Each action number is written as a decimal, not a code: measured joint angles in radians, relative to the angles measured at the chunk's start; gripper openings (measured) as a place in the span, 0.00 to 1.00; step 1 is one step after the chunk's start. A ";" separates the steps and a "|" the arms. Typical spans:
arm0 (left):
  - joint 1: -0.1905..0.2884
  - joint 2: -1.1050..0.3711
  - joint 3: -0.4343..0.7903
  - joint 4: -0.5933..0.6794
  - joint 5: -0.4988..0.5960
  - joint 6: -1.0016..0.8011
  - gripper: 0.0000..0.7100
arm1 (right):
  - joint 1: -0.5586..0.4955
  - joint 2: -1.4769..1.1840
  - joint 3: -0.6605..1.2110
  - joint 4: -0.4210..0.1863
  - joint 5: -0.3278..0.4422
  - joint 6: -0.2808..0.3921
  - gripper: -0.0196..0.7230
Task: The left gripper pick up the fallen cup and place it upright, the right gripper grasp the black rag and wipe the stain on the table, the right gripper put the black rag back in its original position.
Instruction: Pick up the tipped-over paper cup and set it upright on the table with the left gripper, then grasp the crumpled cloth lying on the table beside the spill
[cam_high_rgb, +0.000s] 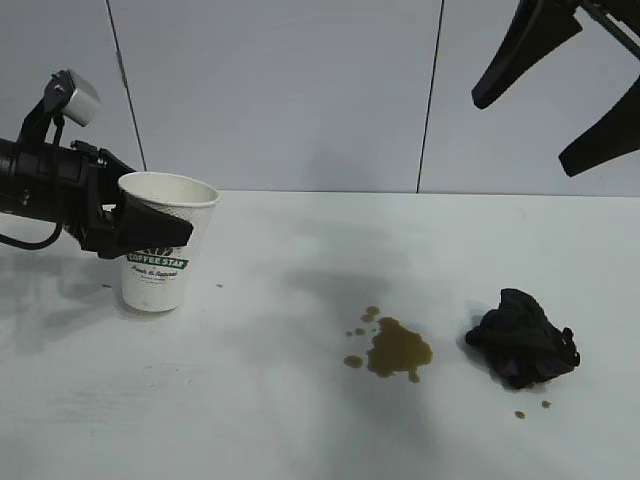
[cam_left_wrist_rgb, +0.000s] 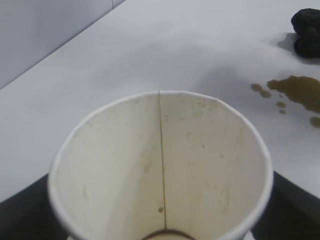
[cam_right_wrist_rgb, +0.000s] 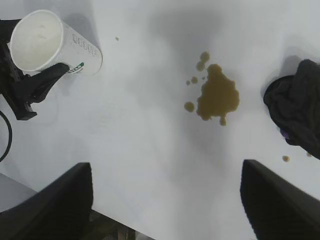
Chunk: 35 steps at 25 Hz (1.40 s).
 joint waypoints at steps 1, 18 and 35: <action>0.000 0.000 0.000 0.000 0.000 -0.001 0.88 | 0.000 0.000 0.000 0.000 -0.002 0.000 0.78; 0.061 -0.068 0.000 0.290 -0.010 -0.224 0.90 | 0.000 0.000 0.000 0.000 -0.023 0.000 0.78; 0.091 -0.115 0.000 0.733 -0.088 -0.687 0.88 | 0.000 0.000 0.000 0.000 -0.036 -0.003 0.78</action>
